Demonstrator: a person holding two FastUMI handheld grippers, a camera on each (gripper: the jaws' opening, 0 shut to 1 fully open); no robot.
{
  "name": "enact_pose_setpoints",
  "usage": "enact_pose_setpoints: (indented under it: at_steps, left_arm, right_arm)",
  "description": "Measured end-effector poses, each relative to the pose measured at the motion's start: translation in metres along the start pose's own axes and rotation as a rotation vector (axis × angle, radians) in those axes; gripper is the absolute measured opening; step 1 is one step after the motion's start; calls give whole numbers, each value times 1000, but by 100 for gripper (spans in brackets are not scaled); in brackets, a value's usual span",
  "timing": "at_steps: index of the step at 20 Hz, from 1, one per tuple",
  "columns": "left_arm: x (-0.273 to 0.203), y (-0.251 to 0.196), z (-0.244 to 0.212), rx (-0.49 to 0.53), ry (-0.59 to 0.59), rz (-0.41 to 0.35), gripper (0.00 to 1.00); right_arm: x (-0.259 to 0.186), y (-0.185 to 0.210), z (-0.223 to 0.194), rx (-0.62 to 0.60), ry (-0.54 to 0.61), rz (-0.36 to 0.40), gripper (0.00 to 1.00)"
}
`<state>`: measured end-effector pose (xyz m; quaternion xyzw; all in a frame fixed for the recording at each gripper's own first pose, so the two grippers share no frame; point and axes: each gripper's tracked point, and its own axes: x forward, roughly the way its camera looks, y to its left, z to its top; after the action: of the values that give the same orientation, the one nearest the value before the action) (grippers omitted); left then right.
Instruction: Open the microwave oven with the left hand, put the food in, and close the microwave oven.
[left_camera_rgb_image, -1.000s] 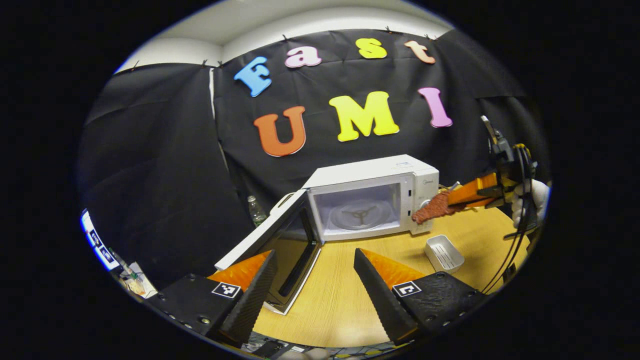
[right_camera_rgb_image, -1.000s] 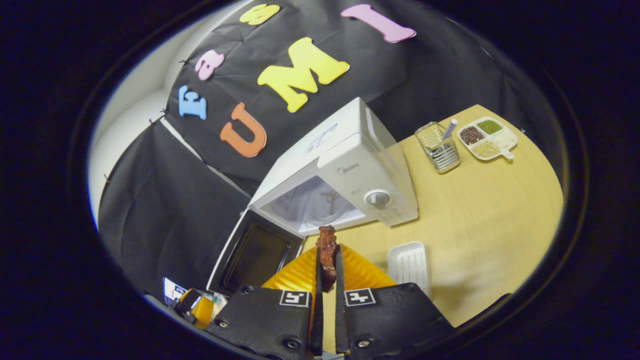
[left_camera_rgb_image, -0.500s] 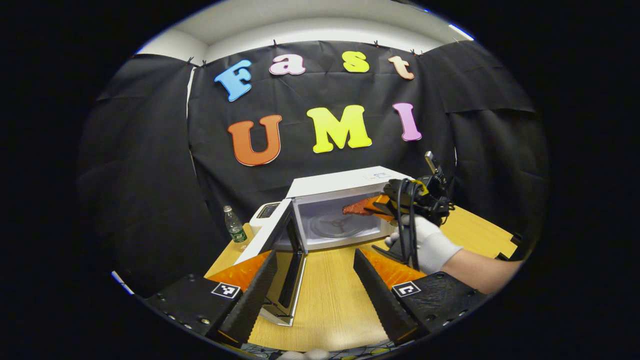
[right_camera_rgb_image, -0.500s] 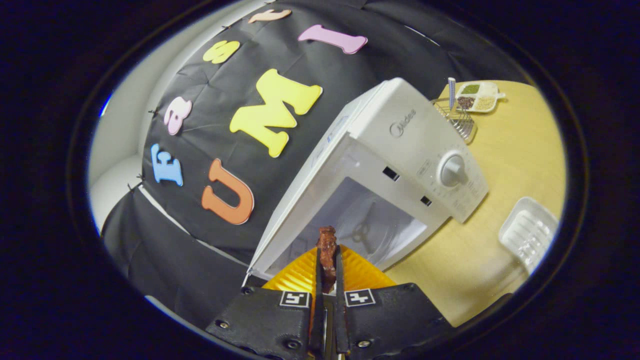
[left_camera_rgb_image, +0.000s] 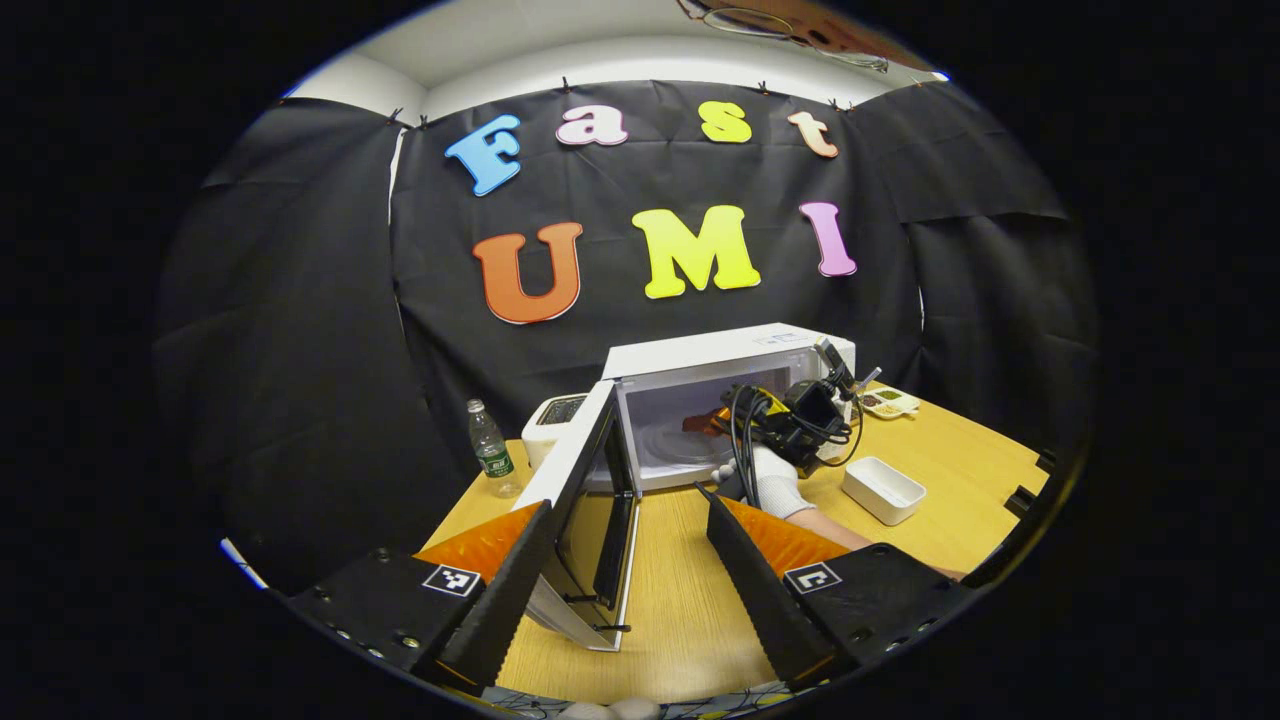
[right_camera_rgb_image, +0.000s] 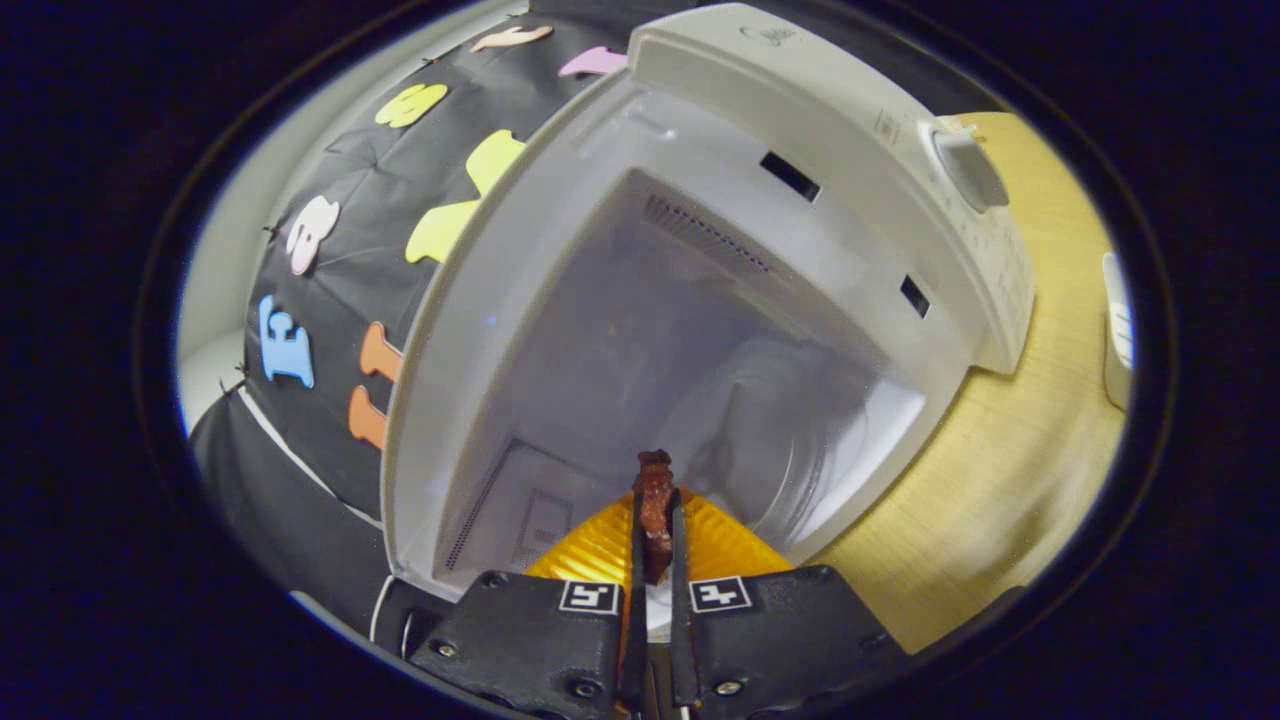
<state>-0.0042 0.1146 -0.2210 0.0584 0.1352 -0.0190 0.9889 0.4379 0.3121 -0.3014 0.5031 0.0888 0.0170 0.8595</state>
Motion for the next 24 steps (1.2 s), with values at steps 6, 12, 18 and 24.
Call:
enact_pose_setpoints:
  at_steps: [6, 12, 18, 24]
  left_arm:
    - [5, 12, 1, 9, 4, 12, 95]
    - [11, 8, 4, 16, -3, 9, 95]
    - [15, 7, 6, 9, -1, 17, 95]
    - [11, 8, 28, 3, -34, 21, 95]
  right_arm:
    - [16, -24, -11, -144, -39, -64, 16]
    - [15, -30, 3, -350, -59, -110, 31]
    - [0, -14, 20, -464, -88, -80, 68]
    - [-60, 11, 42, -551, -79, -68, 91]
